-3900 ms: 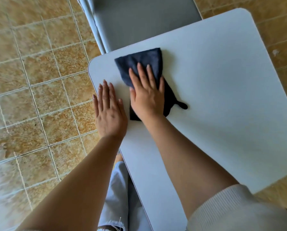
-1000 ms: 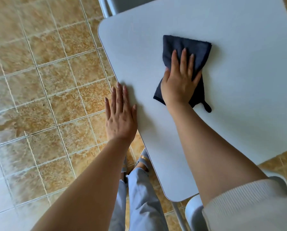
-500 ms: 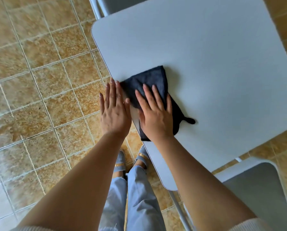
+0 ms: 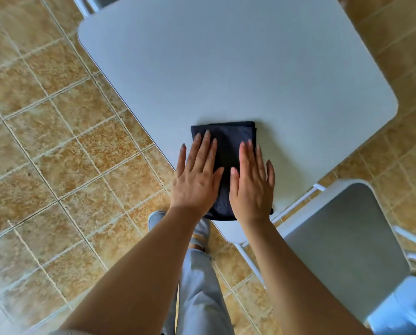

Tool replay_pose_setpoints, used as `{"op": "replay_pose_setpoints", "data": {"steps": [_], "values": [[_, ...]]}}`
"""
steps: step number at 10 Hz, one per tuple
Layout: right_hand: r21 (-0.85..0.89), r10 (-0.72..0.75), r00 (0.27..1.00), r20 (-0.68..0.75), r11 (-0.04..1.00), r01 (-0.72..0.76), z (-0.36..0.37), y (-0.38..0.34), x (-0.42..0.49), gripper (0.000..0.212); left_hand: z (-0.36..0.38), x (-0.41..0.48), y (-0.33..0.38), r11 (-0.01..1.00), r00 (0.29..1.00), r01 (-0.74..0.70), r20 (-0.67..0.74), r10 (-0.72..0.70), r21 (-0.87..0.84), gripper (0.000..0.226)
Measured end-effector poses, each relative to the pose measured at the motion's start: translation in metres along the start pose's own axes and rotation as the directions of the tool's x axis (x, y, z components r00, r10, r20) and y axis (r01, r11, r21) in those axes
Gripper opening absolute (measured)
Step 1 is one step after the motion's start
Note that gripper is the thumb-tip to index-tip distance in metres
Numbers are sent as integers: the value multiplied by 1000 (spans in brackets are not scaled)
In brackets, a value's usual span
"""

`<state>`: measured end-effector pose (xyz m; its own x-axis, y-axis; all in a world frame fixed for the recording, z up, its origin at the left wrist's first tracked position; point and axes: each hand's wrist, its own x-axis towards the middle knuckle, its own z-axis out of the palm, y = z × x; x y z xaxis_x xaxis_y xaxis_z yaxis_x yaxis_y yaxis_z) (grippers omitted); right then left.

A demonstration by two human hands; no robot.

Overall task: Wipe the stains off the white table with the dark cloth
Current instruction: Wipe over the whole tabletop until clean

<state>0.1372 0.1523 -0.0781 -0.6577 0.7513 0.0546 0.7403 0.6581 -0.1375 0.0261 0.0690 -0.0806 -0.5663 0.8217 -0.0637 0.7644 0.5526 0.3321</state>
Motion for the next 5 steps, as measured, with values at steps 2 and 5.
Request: {"op": "replay_pose_setpoints", "data": {"steps": [2,5], "values": [[-119,-9,999,49,993,15,16,6,7,55,9,-1,-3,992,998,-67,8,66,105,62],[-101,-39,998,58,994,45,3,9,14,58,-12,3,-9,973,987,-87,151,55,215,67]]}}
